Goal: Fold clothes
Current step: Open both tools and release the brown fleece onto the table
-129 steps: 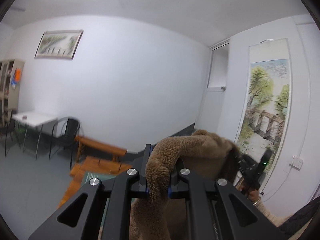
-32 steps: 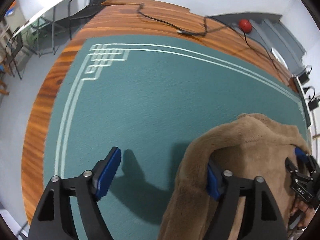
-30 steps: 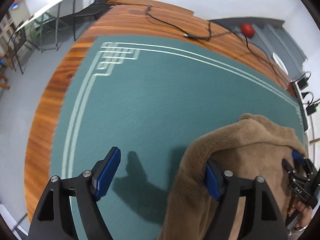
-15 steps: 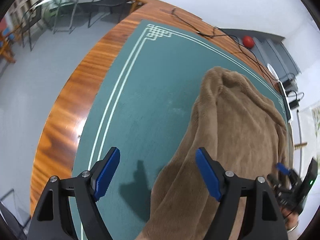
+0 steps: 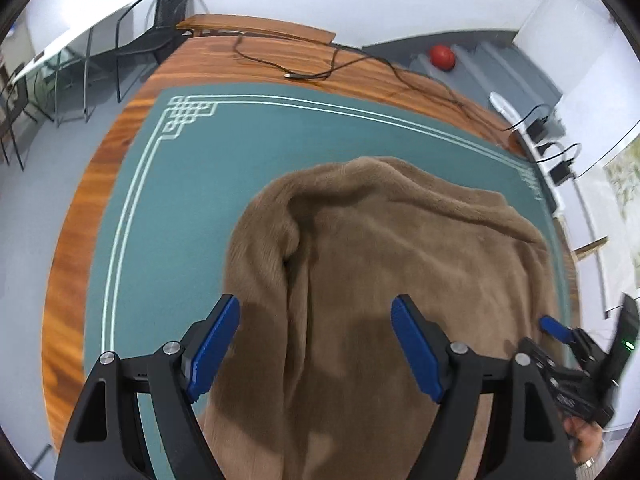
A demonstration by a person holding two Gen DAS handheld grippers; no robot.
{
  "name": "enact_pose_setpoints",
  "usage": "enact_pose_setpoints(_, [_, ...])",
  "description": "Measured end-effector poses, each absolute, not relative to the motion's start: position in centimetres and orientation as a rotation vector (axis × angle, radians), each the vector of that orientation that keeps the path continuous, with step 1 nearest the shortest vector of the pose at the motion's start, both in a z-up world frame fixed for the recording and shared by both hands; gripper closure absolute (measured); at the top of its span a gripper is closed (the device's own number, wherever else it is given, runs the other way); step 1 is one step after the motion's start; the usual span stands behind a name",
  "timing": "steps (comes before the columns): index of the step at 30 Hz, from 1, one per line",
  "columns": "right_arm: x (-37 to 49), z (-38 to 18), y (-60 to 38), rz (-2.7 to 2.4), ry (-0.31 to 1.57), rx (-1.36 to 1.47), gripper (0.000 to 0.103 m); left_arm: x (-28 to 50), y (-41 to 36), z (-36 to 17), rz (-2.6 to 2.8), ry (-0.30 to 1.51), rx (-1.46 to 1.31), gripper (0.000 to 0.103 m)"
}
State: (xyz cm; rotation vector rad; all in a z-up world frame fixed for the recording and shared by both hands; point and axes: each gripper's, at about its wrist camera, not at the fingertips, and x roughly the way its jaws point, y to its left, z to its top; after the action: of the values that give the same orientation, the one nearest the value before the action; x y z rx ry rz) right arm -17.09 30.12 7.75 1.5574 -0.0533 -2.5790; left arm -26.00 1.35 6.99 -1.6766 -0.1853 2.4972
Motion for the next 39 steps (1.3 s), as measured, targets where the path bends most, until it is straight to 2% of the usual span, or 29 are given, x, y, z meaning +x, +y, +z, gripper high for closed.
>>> enact_pose_setpoints(7, [-22.2, 5.9, 29.7, -2.612, 0.007, 1.603, 0.021, -33.6, 2.0, 1.4, 2.558, -0.039, -1.849, 0.022])
enact_pose_setpoints(11, [-25.5, 4.3, 30.3, -2.633, 0.091, 1.686, 0.021, -35.2, 1.2, -0.4, 2.542, -0.094, -1.865, 0.021])
enact_pose_setpoints(13, [-26.8, 3.6, 30.7, -2.635, 0.085, 1.707, 0.02, -35.6, 0.9, -0.7, 2.541, -0.108, -1.85, 0.018])
enact_pose_setpoints(17, [-28.0, 3.4, 30.7, -2.666, 0.089, 1.691, 0.01, -35.7, 0.4, -0.8, 2.536, -0.104, -1.853, 0.011])
enact_pose_setpoints(19, [-27.9, 3.5, 30.6, -2.672, 0.087, 1.697, 0.01, -35.2, -0.4, -0.5, 2.529, -0.145, -1.857, 0.011])
enact_pose_setpoints(24, [-24.7, 5.6, 30.1, -2.65, 0.019, 1.627, 0.01, -30.7, -2.6, 2.6, 2.52, -0.233, -1.784, 0.011])
enact_pose_setpoints(31, [-14.5, 8.4, 26.1, -2.487, 0.029, 1.517, 0.01, -21.0, -6.1, 6.1, 2.531, -0.362, -1.753, 0.011])
enact_pose_setpoints(39, [-2.6, 5.0, 21.8, -2.309, 0.117, 1.567, 0.01, -8.4, -7.2, 4.6, 2.496, -0.394, -1.874, 0.01])
